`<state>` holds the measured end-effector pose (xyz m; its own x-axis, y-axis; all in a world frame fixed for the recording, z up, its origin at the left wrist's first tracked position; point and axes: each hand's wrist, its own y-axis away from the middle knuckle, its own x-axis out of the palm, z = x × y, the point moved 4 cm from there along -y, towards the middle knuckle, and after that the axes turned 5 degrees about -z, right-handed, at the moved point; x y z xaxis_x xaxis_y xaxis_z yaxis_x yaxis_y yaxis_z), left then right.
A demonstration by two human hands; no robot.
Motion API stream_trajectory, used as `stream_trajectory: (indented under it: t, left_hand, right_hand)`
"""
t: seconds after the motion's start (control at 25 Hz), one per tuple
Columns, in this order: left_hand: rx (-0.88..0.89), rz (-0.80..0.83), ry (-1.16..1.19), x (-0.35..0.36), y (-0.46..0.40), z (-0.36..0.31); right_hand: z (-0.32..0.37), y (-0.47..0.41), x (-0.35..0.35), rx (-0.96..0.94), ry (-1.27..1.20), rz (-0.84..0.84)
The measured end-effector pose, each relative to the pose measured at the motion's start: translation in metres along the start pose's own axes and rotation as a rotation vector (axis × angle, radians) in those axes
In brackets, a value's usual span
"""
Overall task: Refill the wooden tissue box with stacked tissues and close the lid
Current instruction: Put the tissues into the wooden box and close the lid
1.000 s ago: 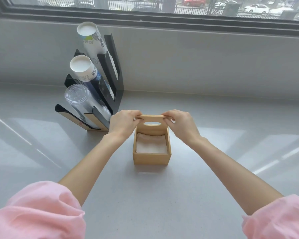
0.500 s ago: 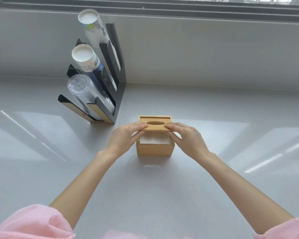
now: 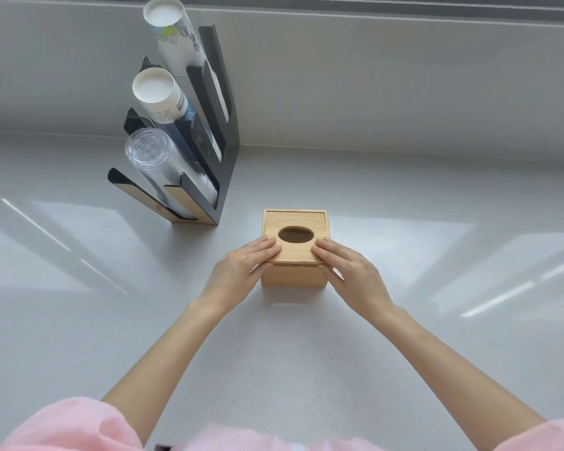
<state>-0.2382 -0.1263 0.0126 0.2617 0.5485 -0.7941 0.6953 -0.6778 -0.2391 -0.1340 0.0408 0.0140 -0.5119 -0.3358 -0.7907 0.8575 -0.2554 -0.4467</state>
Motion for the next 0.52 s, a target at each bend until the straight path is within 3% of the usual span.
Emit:
stream_trajectory:
  t: [0.52]
  left_hand:
    - [-0.031, 0.034, 0.040, 0.011, 0.005, 0.008]
  right_hand:
    - [-0.004, 0.012, 0.013, 0.022, -0.053, -0.049]
